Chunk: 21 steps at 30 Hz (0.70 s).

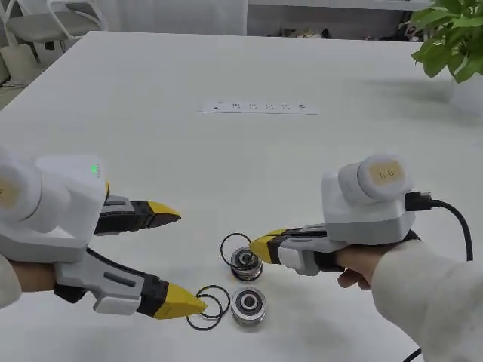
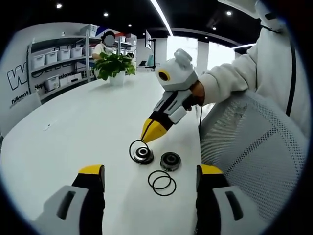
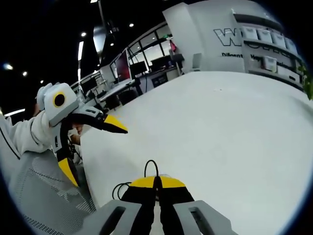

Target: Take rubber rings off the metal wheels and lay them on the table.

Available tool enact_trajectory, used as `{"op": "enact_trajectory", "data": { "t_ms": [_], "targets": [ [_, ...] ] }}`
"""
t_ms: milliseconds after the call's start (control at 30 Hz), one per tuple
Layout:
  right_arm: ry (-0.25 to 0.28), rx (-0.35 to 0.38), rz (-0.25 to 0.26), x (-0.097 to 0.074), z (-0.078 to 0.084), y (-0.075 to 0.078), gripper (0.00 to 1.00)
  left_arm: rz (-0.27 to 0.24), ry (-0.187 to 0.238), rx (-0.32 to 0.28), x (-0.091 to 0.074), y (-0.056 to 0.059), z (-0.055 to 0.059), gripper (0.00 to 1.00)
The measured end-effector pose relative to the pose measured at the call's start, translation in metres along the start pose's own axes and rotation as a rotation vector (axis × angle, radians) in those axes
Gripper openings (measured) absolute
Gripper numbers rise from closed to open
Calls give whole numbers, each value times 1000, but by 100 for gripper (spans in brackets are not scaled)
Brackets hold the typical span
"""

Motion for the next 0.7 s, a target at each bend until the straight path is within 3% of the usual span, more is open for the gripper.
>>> {"op": "enact_trajectory", "data": {
  "t_ms": [233,367,533,700],
  "targets": [
    [-2,-16,-28,3,-2,-10,0,-30,-6,-24,-9,2,4,84],
    [-2,-17,-43,5,-2,-15,0,-52,11,-48,-16,0,5,85],
    [-5,-19,-66,8,-2,-22,0,-84,29,-48,-20,-2,5,95],
    [-15,-12,-95,12,0,-31,0,-84,21,-55,-22,0,8,97]
  ]
}}
Point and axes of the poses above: the centre of the closed fingertips' face, and the gripper's own axes: x roughly forward along the fingers, y roughly to its right, z roughly out of its underside, the point moved 3 cm from there along -x, roughly backward along the fingers, and after that the axes turned 11 degrees about -z, right-handed, at the moved point
